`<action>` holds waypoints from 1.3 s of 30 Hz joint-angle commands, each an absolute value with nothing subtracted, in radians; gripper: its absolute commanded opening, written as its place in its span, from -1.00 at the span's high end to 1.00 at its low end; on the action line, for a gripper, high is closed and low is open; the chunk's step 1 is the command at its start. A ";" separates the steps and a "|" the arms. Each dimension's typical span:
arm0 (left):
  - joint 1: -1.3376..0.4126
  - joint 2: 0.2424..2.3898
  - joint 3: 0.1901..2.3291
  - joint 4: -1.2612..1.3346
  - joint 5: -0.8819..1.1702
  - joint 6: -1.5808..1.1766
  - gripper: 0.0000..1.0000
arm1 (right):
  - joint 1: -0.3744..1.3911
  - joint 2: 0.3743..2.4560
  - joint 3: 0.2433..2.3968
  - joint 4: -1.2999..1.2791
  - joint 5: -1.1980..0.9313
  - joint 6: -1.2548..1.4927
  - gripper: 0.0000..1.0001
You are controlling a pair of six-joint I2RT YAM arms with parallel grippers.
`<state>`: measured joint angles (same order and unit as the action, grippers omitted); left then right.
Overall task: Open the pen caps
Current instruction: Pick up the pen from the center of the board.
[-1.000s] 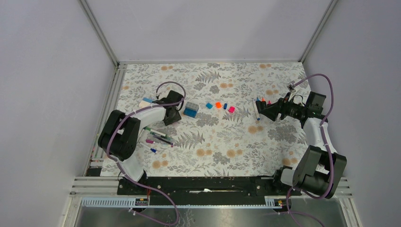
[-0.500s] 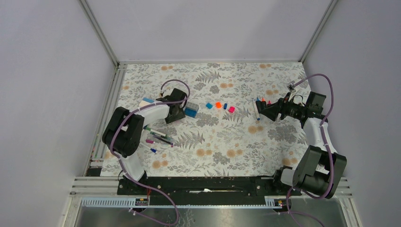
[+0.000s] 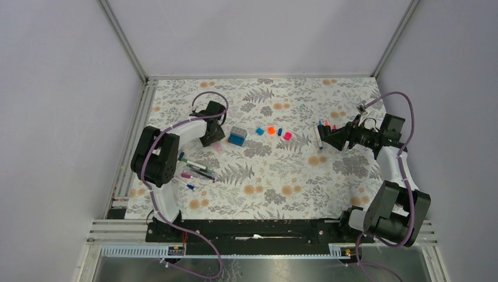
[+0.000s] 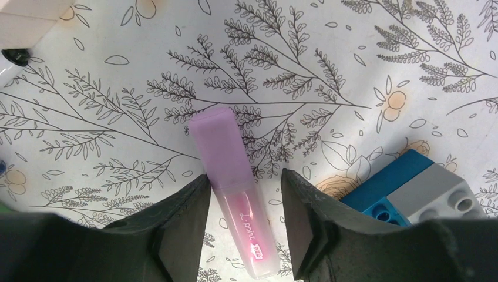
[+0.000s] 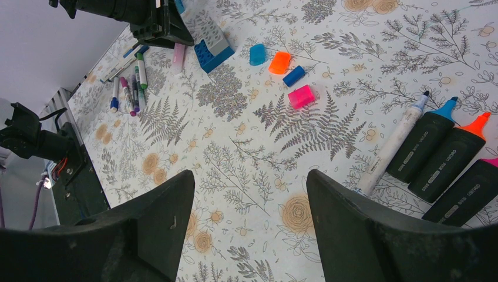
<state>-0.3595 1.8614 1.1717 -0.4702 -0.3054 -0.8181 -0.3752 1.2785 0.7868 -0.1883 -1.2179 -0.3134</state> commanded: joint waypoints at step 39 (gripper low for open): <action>-0.491 1.374 0.817 -0.030 0.086 -0.588 1.00 | -0.263 1.270 0.772 -0.163 -1.329 -0.311 -0.56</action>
